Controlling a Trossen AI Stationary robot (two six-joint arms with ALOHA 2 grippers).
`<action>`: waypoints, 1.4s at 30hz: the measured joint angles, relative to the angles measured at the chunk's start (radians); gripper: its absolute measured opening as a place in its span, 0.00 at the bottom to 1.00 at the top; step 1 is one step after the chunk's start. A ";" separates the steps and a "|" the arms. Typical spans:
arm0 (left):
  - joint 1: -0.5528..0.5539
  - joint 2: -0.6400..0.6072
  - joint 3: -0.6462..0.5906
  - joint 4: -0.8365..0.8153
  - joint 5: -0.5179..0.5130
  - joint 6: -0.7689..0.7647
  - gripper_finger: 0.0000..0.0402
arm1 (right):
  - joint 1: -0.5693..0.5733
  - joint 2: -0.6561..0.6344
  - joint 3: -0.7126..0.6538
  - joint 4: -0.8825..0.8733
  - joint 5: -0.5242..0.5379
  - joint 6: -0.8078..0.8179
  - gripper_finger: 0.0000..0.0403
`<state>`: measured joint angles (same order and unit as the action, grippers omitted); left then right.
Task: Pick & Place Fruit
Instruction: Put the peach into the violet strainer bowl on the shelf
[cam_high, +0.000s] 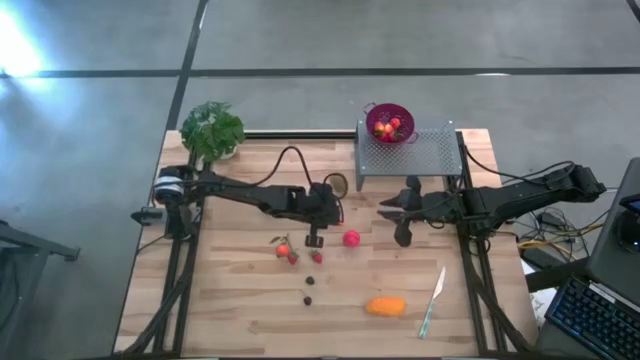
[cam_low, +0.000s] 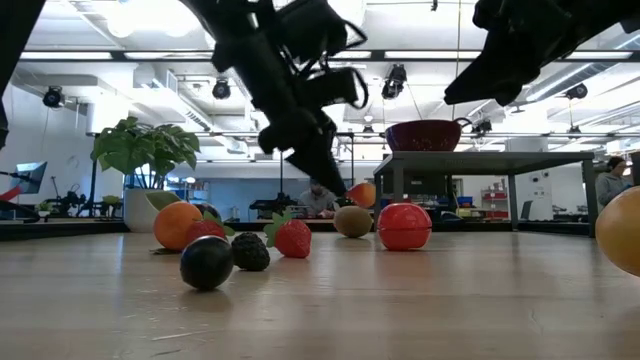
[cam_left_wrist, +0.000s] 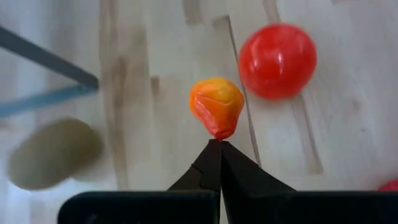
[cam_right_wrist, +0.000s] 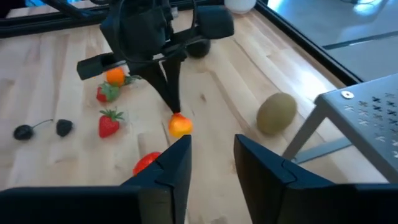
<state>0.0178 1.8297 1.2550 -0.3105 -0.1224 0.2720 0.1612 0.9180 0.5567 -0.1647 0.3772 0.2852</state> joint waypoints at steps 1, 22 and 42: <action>-0.006 0.000 0.011 -0.001 -0.011 0.007 0.00 | 0.000 0.000 -0.001 0.012 -0.010 0.000 0.31; -0.048 -0.004 0.230 0.071 -0.118 0.095 0.00 | 0.000 0.089 0.002 0.109 -0.020 -0.039 0.67; -0.048 -0.004 0.238 0.082 -0.080 0.096 0.00 | 0.000 0.144 0.010 0.207 -0.011 -0.103 0.60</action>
<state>-0.0307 1.8259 1.4933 -0.2283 -0.2023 0.3676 0.1612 1.0618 0.5671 0.0426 0.3660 0.1826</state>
